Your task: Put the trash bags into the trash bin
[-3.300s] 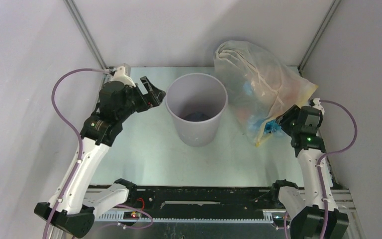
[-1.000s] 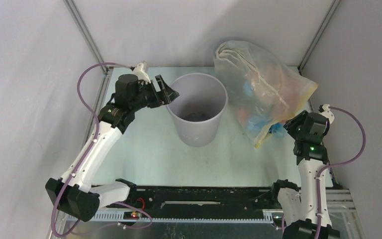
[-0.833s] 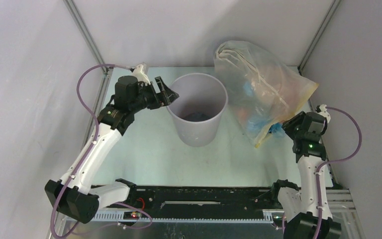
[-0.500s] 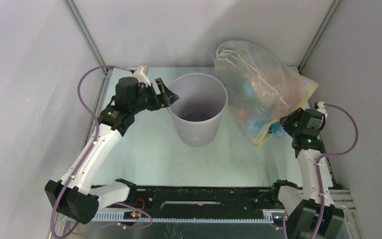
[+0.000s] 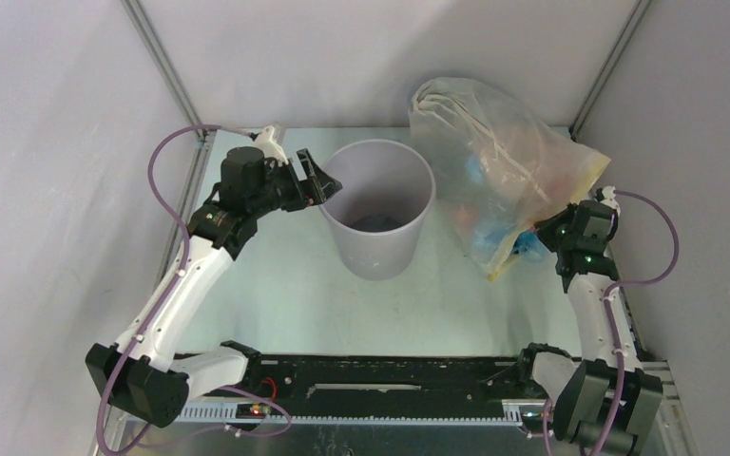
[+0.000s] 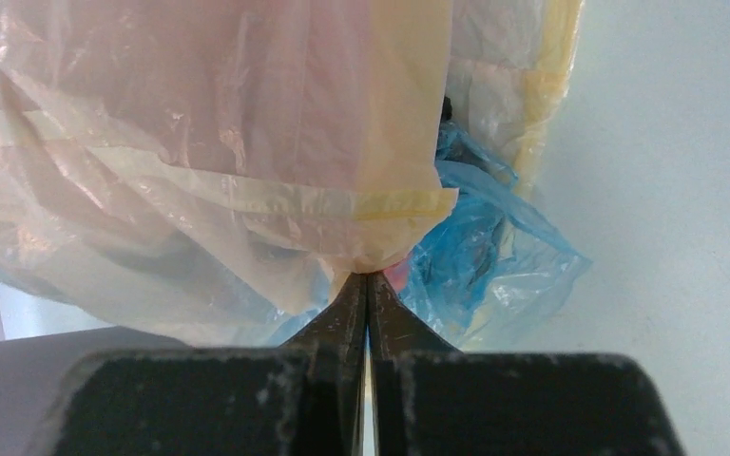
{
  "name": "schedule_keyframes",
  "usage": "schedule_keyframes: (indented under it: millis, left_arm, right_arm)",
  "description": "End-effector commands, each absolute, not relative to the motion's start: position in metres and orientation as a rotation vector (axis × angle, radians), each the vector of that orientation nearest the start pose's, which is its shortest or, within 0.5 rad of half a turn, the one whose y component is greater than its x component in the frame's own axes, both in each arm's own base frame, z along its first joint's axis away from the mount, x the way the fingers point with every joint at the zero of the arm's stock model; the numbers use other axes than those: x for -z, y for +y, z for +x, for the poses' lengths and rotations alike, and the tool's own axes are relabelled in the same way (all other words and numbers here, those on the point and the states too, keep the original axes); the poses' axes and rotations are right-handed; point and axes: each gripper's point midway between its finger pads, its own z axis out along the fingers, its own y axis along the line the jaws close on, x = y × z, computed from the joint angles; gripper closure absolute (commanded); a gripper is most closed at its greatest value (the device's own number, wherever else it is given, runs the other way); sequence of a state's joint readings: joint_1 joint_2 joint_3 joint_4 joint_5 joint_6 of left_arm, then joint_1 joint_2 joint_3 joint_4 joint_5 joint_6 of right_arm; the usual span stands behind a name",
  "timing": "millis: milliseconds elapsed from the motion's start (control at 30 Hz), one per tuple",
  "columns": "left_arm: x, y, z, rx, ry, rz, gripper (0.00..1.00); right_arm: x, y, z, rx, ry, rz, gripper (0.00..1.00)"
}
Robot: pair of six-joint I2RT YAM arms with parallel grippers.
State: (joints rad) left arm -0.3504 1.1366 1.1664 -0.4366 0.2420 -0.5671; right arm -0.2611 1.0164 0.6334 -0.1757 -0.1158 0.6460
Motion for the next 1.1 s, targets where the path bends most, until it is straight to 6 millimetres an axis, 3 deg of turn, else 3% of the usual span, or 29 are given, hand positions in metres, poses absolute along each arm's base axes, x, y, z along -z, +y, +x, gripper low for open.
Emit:
schedule_keyframes:
  millis: [0,233,333,567,867,1067]
  left_arm:
    - [-0.308,-0.183,0.311,0.839,2.023,-0.038,0.14]
    - [-0.308,-0.187,0.309,0.866,2.026,-0.032,0.14]
    - [-0.307,-0.189,0.307,0.888,2.030,-0.035,0.14]
    - [-0.309,-0.191,0.295,0.909,2.018,-0.033,0.15]
    - [-0.310,-0.189,0.281,0.922,1.998,-0.052,0.14]
    - [-0.316,-0.192,0.268,0.949,1.977,-0.031,0.14]
  right_arm:
    - [-0.191,-0.037,0.319,-0.360,1.881,0.829,1.00]
    - [-0.217,-0.039,0.273,-0.272,1.897,0.885,1.00]
    - [-0.235,-0.035,0.263,-0.278,1.892,0.875,1.00]
    - [-0.294,0.009,0.263,-0.477,1.866,0.682,1.00]
    - [-0.411,0.057,0.261,-0.656,1.650,0.379,1.00]
    - [-0.441,0.103,0.256,-0.775,1.621,0.194,1.00]
